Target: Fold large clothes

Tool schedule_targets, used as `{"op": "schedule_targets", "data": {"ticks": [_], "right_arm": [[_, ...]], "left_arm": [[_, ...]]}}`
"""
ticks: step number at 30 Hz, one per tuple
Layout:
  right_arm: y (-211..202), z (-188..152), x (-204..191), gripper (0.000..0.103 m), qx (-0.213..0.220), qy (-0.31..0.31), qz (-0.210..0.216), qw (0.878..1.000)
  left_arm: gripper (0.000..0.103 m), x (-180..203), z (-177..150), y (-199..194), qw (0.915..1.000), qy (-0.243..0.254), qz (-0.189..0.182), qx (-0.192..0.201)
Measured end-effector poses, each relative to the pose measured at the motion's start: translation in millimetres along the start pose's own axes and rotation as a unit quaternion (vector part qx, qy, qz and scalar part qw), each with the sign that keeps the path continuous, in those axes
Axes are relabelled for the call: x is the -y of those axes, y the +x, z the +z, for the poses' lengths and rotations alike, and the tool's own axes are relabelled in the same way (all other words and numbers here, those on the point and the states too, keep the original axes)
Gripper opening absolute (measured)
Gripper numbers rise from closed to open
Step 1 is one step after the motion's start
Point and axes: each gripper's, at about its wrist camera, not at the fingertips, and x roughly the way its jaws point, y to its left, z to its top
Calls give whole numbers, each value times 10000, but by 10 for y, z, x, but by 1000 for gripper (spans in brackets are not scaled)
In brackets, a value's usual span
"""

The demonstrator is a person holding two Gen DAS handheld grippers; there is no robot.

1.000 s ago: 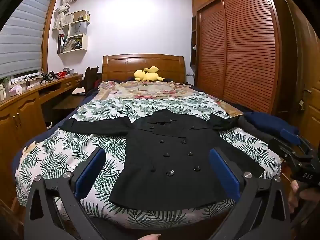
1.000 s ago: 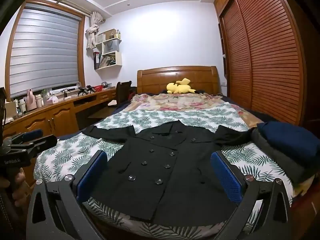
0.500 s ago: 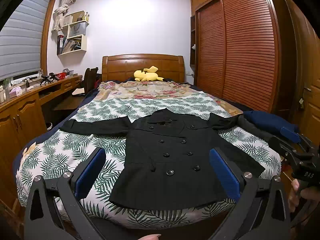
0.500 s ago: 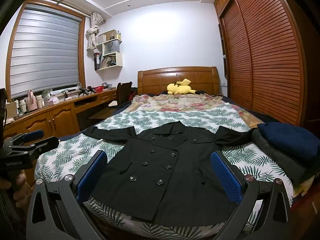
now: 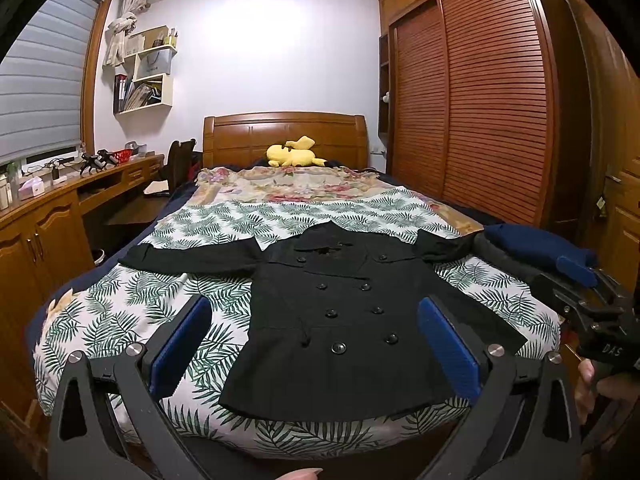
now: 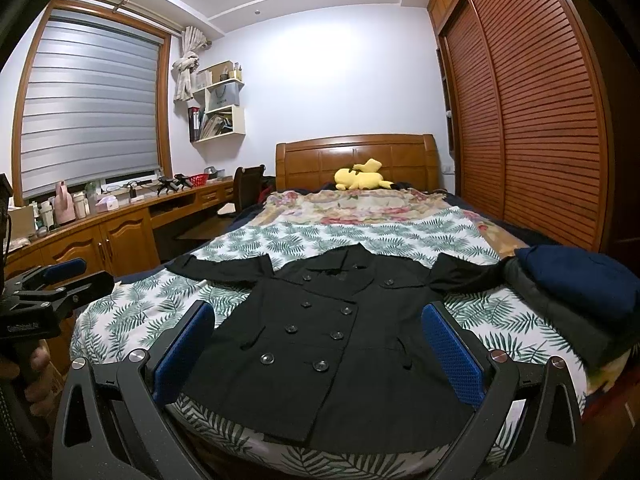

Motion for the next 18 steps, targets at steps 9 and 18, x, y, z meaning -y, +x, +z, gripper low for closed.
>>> {"op": "schedule_targets", "data": {"ticks": [9,18], "right_arm": [[-5,-8,-11,103,60,-23,1,10000],[-1,-28,4,103,65,-12,27,10000]], "left_arm": [[103,9,7,-22,10000,14,-12,21],[103,19,16,-45,10000,30,-25,54]]}}
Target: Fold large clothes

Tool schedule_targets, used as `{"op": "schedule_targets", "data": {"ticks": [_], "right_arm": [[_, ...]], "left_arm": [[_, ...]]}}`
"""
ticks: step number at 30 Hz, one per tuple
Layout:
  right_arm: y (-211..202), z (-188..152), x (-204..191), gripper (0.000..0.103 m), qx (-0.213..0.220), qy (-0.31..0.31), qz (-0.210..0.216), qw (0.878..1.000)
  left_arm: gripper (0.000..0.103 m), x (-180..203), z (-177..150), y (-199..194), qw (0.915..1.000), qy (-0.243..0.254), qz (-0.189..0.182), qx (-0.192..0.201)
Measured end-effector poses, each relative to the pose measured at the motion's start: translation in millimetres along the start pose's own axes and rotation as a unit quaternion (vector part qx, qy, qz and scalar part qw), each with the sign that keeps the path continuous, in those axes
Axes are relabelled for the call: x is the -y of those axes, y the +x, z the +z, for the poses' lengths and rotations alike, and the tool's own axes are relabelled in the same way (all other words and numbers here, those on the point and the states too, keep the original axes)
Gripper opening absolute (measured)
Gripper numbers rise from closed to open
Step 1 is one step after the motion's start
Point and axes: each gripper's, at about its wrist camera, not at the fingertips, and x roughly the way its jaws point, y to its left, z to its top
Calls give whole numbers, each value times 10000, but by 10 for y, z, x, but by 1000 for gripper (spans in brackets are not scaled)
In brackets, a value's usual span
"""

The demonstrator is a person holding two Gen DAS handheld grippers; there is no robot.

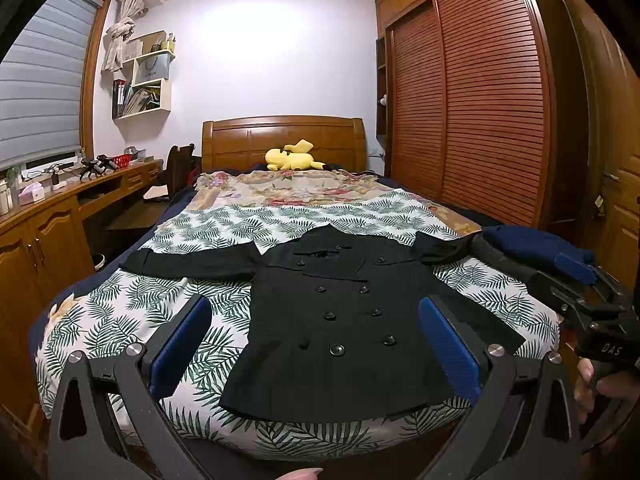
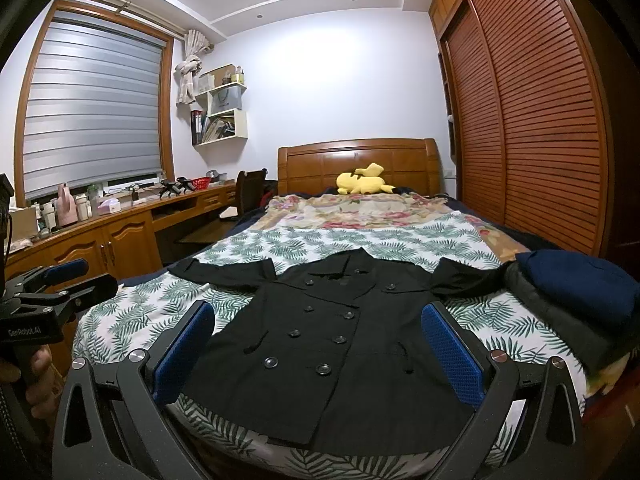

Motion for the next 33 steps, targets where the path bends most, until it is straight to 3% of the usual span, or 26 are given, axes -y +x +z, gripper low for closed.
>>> {"op": "schedule_targets", "data": {"ticks": [33], "right_arm": [[-24,8,4,103,-18,16,17,10000]], "left_arm": [[103,-28,-17,-2,10000,-46,6,-39]]}}
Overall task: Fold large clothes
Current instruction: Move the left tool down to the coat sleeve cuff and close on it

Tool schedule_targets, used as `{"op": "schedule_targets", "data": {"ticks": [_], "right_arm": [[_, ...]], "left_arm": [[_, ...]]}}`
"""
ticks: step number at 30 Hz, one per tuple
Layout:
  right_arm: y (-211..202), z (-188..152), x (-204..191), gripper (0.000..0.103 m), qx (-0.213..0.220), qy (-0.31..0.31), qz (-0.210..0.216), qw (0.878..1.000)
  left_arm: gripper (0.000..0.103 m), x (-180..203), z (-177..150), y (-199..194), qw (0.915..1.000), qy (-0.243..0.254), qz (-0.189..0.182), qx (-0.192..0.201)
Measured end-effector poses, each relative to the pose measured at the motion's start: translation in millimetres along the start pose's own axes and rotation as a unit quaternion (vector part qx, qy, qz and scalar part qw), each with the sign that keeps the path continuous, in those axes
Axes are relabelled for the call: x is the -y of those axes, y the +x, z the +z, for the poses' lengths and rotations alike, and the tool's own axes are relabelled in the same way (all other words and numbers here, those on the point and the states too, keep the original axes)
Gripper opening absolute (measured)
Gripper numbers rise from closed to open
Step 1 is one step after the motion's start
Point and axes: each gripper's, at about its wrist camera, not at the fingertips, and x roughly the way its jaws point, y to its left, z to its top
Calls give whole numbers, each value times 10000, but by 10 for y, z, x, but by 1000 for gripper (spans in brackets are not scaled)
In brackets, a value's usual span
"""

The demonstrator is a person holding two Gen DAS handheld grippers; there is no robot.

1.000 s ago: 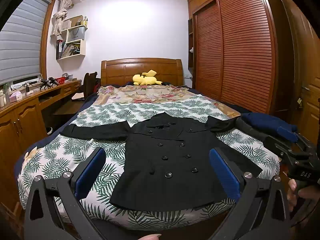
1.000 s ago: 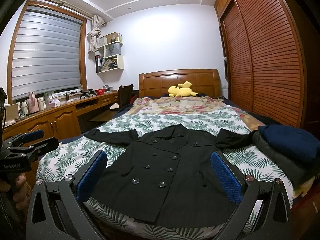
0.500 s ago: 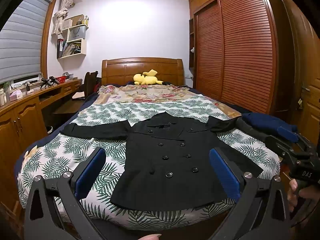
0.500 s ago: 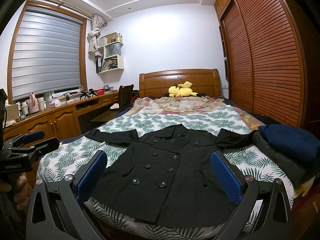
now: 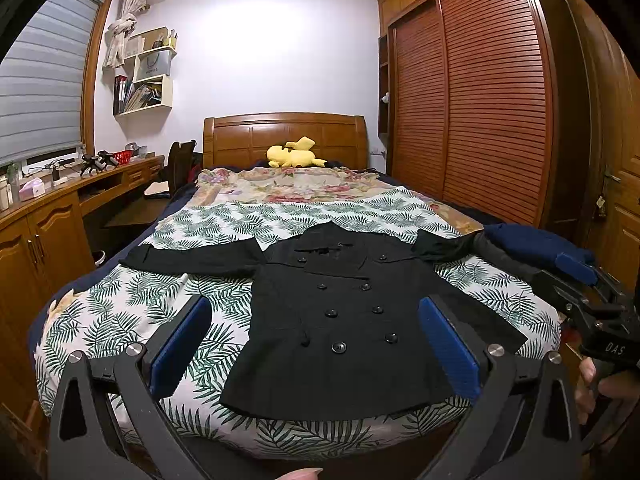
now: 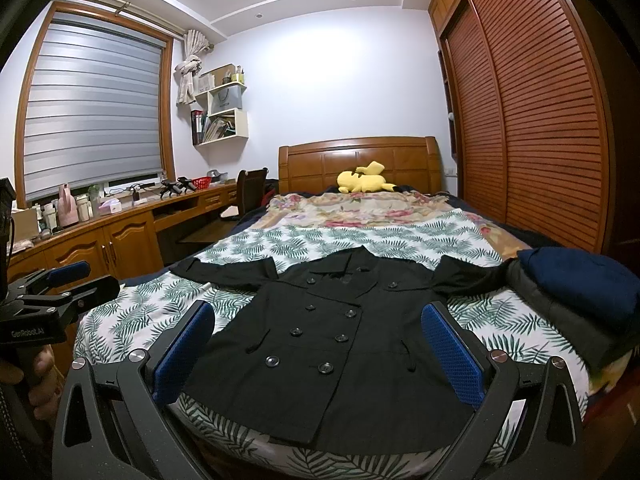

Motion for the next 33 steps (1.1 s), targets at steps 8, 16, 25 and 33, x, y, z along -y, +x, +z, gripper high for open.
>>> {"op": "schedule_targets", "data": {"ticks": [8,16,25,33], "right_arm": [[167,-48,37,103,-215,58,36,9997],[494,-22,104,103,-502,31,171,9986],[929,53,74,103,-712,-234,604,9954],[1614,154,104,103,-1038,-331,929,9897]], "left_arm": [[103,-95,-67,192,9998,-36,40,-207],[103,-220,-179,458,9987,-136,94,-477],[103,-371,-305,824,9964,-145,238,-805],[103,-573,-449,1175,9931,-197,343,-1101]]}}
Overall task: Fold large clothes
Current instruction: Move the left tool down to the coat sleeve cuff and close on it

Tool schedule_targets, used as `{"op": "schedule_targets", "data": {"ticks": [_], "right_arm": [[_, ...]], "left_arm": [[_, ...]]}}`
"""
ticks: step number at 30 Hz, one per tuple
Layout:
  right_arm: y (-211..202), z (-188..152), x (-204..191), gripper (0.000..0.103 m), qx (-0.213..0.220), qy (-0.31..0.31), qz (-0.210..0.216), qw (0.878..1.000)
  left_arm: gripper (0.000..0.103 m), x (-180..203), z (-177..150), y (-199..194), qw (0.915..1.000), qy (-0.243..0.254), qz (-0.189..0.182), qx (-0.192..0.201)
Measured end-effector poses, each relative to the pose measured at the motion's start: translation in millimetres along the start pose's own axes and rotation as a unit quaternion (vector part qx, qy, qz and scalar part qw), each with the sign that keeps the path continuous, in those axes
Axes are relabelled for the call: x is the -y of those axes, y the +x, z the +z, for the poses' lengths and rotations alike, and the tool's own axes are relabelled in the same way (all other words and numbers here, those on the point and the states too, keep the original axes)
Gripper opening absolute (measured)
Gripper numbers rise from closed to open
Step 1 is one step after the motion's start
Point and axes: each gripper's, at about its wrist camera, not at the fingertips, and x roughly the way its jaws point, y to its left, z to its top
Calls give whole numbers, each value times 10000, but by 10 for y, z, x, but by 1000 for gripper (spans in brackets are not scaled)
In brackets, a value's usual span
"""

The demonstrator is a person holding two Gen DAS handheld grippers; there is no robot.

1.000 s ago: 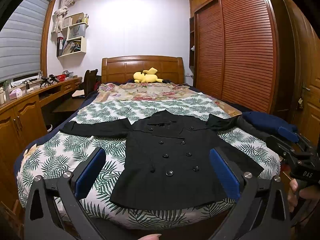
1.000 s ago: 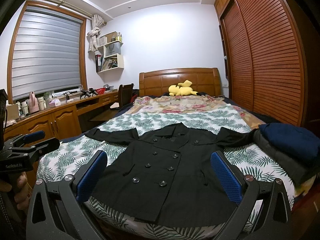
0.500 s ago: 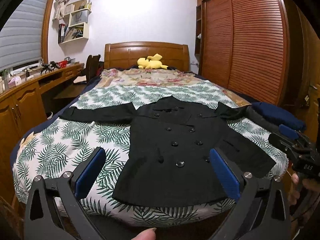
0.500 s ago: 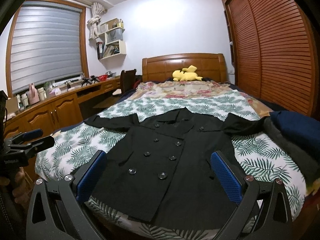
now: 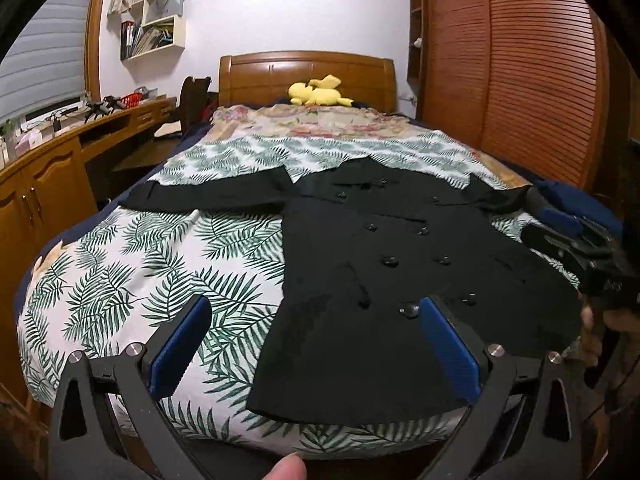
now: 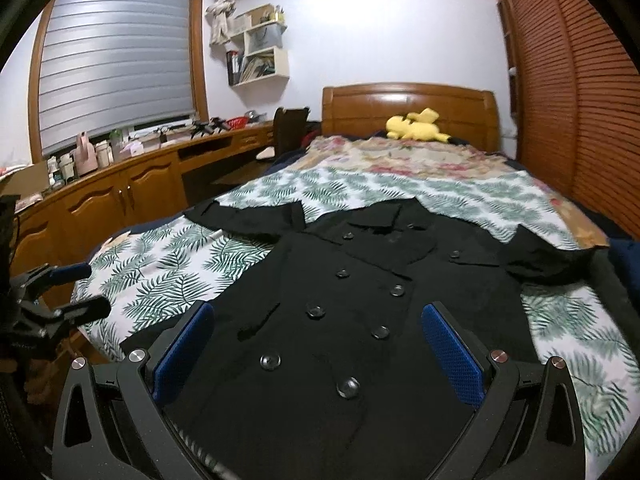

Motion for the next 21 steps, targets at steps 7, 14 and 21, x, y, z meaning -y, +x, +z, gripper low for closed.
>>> {"op": "schedule_targets", "data": {"ticks": [7,14,21], "right_arm": [[494,252,179,103,-53,96,457,9989],[1000,396,293,103,-95,-128,732,9972],[1477,208,506,103,-574,-343,548,9963]], "left_arm": [[103,-120,14,263,9995,-56,245,-206],[103,-289,65,430,9975,-160,613,-309],[96,-566,267,675,9965,-455,546,-430]]}}
